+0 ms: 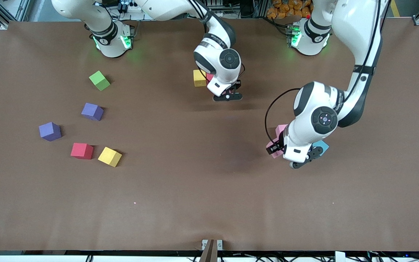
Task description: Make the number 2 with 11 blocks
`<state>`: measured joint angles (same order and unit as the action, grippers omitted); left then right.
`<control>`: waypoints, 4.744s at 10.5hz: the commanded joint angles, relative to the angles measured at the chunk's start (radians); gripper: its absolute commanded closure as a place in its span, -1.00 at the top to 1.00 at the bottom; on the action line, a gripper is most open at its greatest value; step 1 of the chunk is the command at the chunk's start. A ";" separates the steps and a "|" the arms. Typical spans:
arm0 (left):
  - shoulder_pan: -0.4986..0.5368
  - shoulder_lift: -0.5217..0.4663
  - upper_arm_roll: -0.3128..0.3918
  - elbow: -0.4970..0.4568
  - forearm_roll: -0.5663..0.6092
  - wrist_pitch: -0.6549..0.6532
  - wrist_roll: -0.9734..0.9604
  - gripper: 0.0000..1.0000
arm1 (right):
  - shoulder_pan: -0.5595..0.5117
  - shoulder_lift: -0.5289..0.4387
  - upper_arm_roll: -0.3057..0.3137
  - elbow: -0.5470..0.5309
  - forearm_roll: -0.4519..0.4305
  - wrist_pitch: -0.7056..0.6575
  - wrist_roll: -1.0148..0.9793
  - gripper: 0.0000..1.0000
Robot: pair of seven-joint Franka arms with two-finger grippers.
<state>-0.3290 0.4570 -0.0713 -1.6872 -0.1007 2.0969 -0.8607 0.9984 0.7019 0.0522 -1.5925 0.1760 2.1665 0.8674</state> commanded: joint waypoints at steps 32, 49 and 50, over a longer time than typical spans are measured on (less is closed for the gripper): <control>-0.015 -0.139 -0.231 -0.396 0.010 0.213 0.006 -1.00 | -0.551 -0.231 -0.020 0.036 -0.087 -0.275 0.028 1.00; -0.217 0.003 -0.235 -0.480 0.044 0.519 -0.064 -1.00 | -0.932 -0.165 -0.014 -0.279 -0.193 0.174 -0.473 1.00; -0.217 0.006 -0.235 -0.479 0.044 0.520 -0.066 -1.00 | -0.940 -0.163 -0.014 -0.299 -0.134 0.214 -0.472 1.00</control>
<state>-0.5342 0.4516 -0.3094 -2.1737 -0.0769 2.6017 -0.8918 0.0868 0.5462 0.0200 -1.8475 -0.0173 2.3242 0.4012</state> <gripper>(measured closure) 0.352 0.000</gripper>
